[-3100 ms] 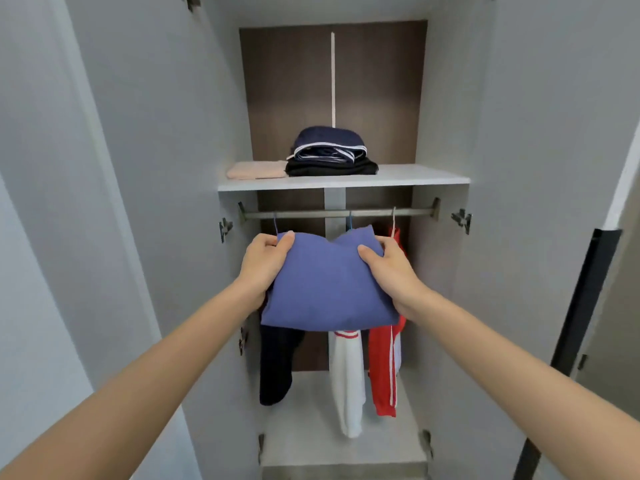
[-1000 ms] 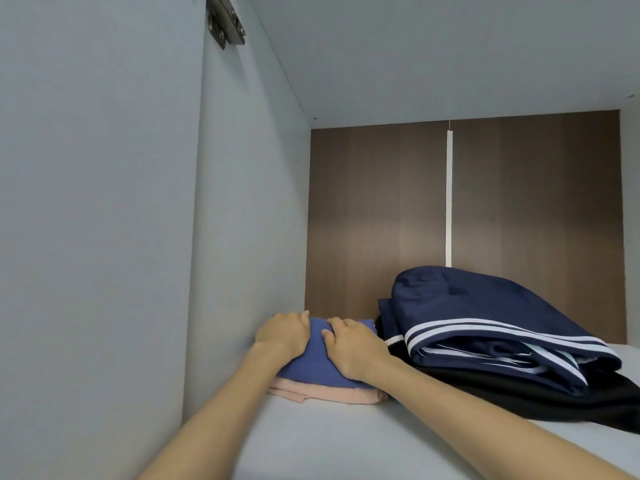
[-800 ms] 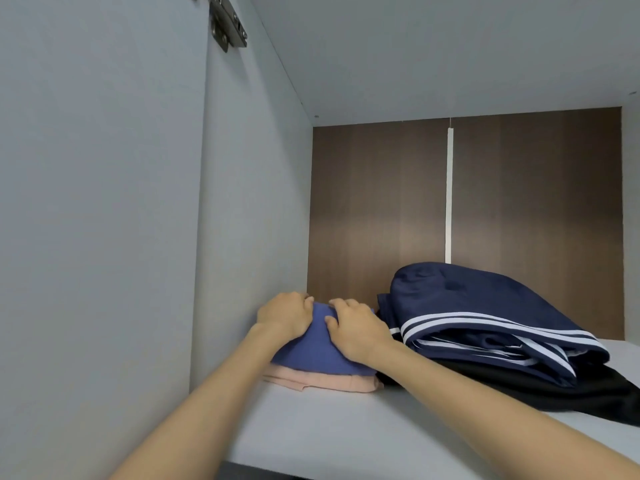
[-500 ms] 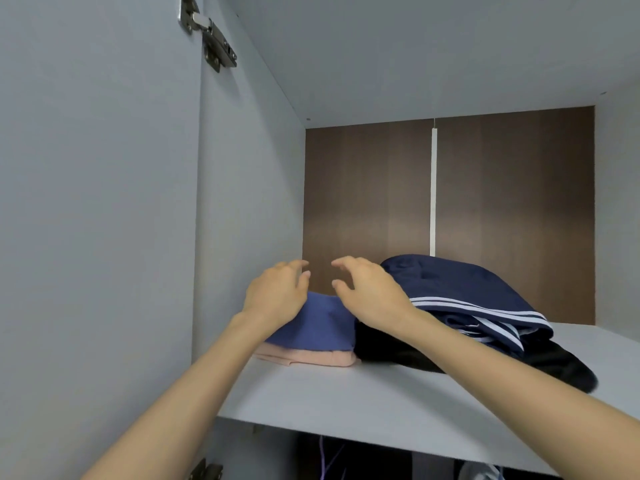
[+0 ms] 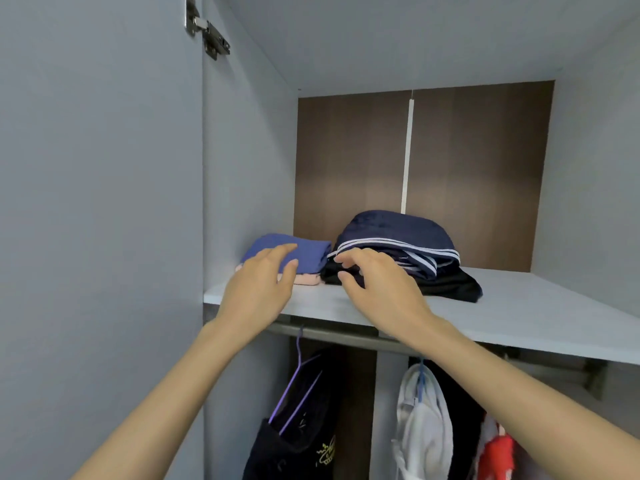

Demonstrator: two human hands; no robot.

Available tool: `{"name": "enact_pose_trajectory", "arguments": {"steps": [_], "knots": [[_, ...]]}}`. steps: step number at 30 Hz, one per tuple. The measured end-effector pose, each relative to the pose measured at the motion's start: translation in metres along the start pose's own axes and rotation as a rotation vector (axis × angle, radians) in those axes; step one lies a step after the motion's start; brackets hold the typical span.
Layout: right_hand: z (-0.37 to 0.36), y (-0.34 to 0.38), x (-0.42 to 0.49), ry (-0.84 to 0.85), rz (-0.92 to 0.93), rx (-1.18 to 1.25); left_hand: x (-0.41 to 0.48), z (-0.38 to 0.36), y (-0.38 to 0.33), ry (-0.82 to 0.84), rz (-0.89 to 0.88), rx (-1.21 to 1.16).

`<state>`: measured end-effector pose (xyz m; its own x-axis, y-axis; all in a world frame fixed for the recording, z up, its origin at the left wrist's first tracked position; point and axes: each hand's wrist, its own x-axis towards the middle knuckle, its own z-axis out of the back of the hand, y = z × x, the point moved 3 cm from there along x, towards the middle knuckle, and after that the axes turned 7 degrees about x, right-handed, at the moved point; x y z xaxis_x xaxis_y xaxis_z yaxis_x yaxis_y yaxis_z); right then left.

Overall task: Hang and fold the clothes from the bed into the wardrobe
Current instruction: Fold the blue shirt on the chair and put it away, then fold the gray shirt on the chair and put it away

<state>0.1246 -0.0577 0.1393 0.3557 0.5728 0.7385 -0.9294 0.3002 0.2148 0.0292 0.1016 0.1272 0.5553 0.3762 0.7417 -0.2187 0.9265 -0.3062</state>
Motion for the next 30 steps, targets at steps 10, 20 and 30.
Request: {"name": "enact_pose_trajectory", "arguments": {"steps": [10, 20, 30], "knots": [[0.022, 0.039, -0.111, 0.047, -0.125, 0.086, -0.11, 0.041, -0.03, 0.058, -0.033, -0.083], [0.017, 0.119, -0.255, 0.008, -0.358, 0.074, -0.242, 0.071, -0.022, 0.271, -0.142, -0.207], [0.084, 0.202, -0.429, -0.031, -0.723, -0.036, -0.378, 0.101, -0.076, 0.568, -0.279, -0.348]]}}
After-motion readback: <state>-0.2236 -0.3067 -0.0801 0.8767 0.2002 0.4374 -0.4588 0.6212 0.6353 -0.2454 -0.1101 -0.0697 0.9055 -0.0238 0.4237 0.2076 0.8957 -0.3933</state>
